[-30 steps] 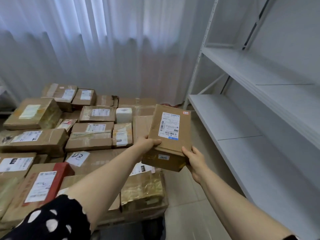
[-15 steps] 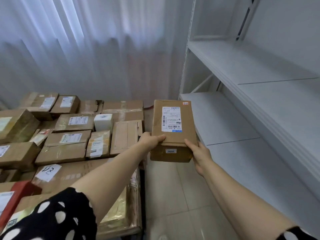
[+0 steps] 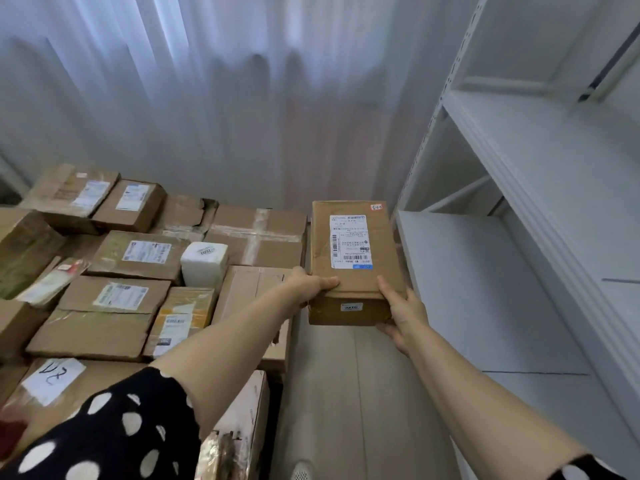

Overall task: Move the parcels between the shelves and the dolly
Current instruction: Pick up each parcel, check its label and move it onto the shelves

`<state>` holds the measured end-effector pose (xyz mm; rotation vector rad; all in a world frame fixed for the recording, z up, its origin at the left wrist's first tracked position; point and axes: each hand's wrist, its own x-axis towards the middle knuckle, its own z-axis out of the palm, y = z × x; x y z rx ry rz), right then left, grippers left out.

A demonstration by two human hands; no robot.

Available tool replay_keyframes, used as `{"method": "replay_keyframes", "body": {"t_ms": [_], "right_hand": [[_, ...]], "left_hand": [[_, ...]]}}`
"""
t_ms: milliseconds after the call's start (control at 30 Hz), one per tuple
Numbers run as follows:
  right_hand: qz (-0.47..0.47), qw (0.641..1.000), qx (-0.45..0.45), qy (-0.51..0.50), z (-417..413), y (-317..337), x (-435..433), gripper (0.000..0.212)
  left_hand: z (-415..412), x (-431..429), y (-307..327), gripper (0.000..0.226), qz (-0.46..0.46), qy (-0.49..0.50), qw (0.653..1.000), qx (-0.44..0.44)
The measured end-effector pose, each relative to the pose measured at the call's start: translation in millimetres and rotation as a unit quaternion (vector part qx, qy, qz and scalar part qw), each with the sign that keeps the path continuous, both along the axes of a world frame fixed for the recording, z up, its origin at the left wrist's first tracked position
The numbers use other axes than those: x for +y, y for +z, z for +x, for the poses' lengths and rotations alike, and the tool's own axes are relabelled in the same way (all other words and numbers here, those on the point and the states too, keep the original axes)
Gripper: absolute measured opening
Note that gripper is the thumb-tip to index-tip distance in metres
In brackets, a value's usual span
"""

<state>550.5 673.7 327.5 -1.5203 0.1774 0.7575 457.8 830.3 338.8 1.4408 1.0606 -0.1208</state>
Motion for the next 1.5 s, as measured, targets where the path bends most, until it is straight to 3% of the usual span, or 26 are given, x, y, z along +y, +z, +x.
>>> {"method": "replay_keyframes", "body": {"t_ms": [133, 267, 467, 567, 833, 1100, 1300, 1500], "right_hand": [[-0.01, 0.999, 0.018, 0.028, 41, -4, 58, 0.06], [0.006, 0.998, 0.032, 0.056, 86, -12, 124, 0.046], [0.024, 0.985, 0.048, 0.166, 148, -34, 231, 0.051], [0.02, 0.975, 0.044, 0.218, 172, -44, 283, 0.051], [-0.021, 0.935, -0.004, 0.354, 182, -74, 417, 0.053], [-0.051, 0.901, -0.048, 0.427, 167, -123, 534, 0.059], [-0.083, 0.866, -0.045, 0.492, 155, -171, 607, 0.07], [-0.095, 0.827, -0.056, 0.551, 145, -225, 672, 0.067]], "left_hand": [[30, 51, 0, 0.061, 0.015, 0.019, 1.0, 0.017], [58, 105, -7, 0.074, -0.005, 0.066, 0.998, 0.012], [90, 176, -11, 0.035, -0.037, 0.175, 0.984, -0.011], [98, 212, -17, 0.036, -0.028, 0.208, 0.978, 0.007], [85, 312, -54, 0.039, -0.001, 0.23, 0.971, 0.068], [58, 399, -100, 0.027, 0.005, 0.269, 0.96, 0.076], [22, 452, -140, 0.029, 0.123, 0.21, 0.943, 0.228], [-11, 486, -193, 0.037, 0.165, 0.135, 0.909, 0.358]]}}
